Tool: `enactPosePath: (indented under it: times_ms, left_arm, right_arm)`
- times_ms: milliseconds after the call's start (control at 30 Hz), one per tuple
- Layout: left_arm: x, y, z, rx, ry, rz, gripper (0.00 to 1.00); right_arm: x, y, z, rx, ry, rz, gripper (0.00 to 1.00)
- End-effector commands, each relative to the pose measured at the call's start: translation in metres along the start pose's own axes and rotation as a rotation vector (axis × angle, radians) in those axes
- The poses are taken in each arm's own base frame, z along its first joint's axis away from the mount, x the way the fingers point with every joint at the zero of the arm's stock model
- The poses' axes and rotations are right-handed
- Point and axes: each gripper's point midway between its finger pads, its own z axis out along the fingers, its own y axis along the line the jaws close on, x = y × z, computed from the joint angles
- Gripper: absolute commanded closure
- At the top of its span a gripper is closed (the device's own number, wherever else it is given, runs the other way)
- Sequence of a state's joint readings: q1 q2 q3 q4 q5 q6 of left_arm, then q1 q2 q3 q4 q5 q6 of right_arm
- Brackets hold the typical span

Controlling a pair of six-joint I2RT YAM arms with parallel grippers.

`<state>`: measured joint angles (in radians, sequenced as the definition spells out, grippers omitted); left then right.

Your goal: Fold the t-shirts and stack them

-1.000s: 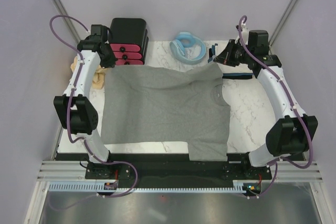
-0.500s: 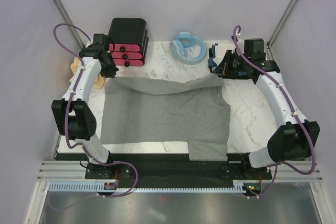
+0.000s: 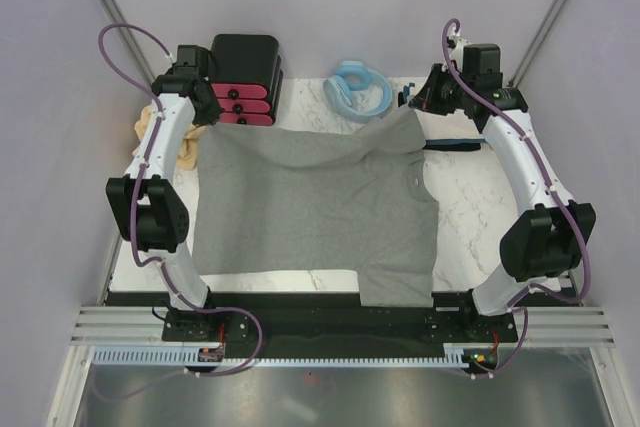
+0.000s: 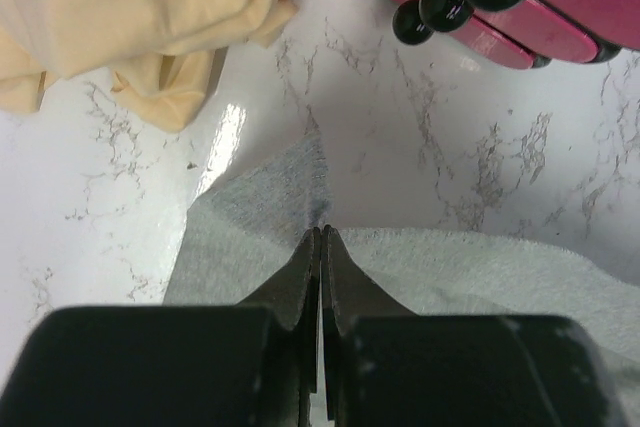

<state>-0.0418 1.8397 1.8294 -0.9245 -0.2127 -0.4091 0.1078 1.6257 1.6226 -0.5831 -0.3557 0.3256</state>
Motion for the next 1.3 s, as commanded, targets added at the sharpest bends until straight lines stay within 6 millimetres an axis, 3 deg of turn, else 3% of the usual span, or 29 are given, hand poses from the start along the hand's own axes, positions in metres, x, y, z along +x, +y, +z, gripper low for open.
enactPosePath:
  times_ms: [0,200,300,333,367,500,667,900,1033,1267]
  left_arm:
    - [-0.024,-0.008,-0.001,0.022,-0.063,0.035,0.98]
    - [-0.008,-0.006,0.000,0.016,-0.047,0.058,0.98]
    - [-0.013,-0.008,0.001,0.024,-0.071,0.053,0.98]
    - [-0.015,-0.010,0.002,0.027,-0.071,0.056,0.98]
    - [-0.016,-0.012,0.007,0.027,-0.065,0.059,0.98]
    - [-0.030,-0.017,0.000,0.035,-0.101,0.058,0.98]
    - [-0.034,-0.012,-0.009,0.018,-0.130,0.049,0.98]
    - [-0.043,-0.014,-0.018,0.038,-0.166,0.035,0.98]
    - [-0.040,-0.012,-0.025,0.044,-0.168,0.035,0.98]
    - [0.005,-0.001,-0.023,0.049,-0.066,0.061,0.98]
  right_arm:
    - [-0.026,0.006,0.005,-0.013,-0.064,-0.026,1.00]
    - [-0.039,0.007,-0.008,0.001,-0.167,-0.067,1.00]
    - [-0.050,0.001,-0.006,0.025,-0.208,-0.093,1.00]
    - [-0.044,-0.003,0.005,0.030,-0.171,-0.089,1.00]
    - [-0.052,0.003,0.005,0.009,-0.180,-0.092,1.00]
    - [-0.055,0.005,0.010,-0.006,-0.172,-0.077,1.00]
    - [-0.055,-0.002,0.009,0.030,-0.176,-0.098,1.00]
    - [-0.043,-0.007,0.016,0.033,-0.120,-0.103,1.00]
    - [-0.036,-0.005,0.007,0.036,-0.097,-0.103,1.00]
    - [0.016,0.001,0.000,0.019,0.057,-0.082,1.00]
